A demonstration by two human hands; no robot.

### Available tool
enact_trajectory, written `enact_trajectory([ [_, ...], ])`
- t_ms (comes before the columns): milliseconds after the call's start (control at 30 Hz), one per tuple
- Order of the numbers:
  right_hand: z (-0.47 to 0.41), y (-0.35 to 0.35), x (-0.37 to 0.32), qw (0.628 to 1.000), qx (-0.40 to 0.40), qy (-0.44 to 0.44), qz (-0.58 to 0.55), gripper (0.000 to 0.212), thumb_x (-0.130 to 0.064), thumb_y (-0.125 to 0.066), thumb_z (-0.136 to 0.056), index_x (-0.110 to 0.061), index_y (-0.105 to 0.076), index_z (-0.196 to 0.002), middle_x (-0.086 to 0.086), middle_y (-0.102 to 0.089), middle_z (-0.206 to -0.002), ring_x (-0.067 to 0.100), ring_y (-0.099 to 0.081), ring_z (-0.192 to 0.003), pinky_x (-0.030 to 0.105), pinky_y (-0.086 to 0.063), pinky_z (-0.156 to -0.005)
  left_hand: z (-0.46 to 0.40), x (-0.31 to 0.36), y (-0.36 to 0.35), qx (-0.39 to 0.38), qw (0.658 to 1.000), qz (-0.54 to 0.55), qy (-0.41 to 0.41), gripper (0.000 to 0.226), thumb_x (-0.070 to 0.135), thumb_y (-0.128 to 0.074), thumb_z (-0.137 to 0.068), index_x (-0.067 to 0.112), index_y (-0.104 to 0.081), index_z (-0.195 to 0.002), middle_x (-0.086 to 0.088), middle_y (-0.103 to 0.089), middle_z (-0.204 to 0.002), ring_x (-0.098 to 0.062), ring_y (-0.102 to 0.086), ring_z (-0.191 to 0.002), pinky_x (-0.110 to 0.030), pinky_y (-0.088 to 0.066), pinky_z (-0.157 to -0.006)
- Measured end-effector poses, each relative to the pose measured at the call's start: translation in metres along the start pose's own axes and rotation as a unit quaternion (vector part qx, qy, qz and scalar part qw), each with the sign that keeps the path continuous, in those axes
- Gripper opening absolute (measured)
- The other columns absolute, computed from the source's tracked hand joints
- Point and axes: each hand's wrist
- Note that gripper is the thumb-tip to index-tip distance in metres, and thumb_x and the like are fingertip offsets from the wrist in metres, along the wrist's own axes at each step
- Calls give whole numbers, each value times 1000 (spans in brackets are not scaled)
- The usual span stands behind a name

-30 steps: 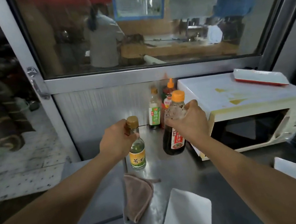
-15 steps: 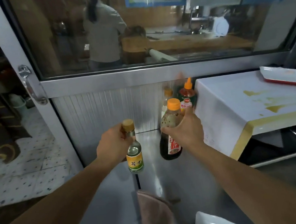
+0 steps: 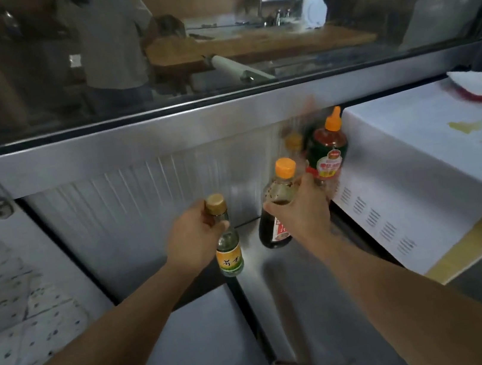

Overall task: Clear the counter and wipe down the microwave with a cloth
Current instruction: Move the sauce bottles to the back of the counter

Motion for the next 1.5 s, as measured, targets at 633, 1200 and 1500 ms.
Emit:
enact_trajectory([
  [633, -38, -75, 28, 1000, -2, 2, 12, 72, -36, -82, -67, -8, -45, -121, 12, -57, -118, 32, -57, -107, 35, -46, -76, -52, -41, -28, 25, 1000, -13, 6, 13, 19, -67, -83, 18, -57, -91, -1, -62, -87, -20, -59, -84, -30, -46, -76],
  [1200, -14, -103, 55, 980, -74, -181, -34, 64, -24, -76, -78, 5, -38, -120, 23, -60, -118, 36, -59, -108, 30, -43, -76, -70, -43, -46, 46, 998, 8, -41, 18, 17, -70, -81, 10, -61, -94, -6, -65, -85, -23, -60, -82, -36, -48, -77],
  [1500, -24, -108, 60, 984, -67, -158, -39, 60, -24, -79, -75, 5, -43, -114, 22, -61, -116, 35, -59, -106, 31, -45, -77, -82, -48, -55, 53, 998, 2, -34, 22, 19, -71, -80, 9, -61, -95, -8, -66, -85, -26, -62, -82, -44, -52, -79],
])
Point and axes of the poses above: each hand's wrist, its own z-axis away from the middle knuckle, its own y-axis out of the back of the hand, x = y × z
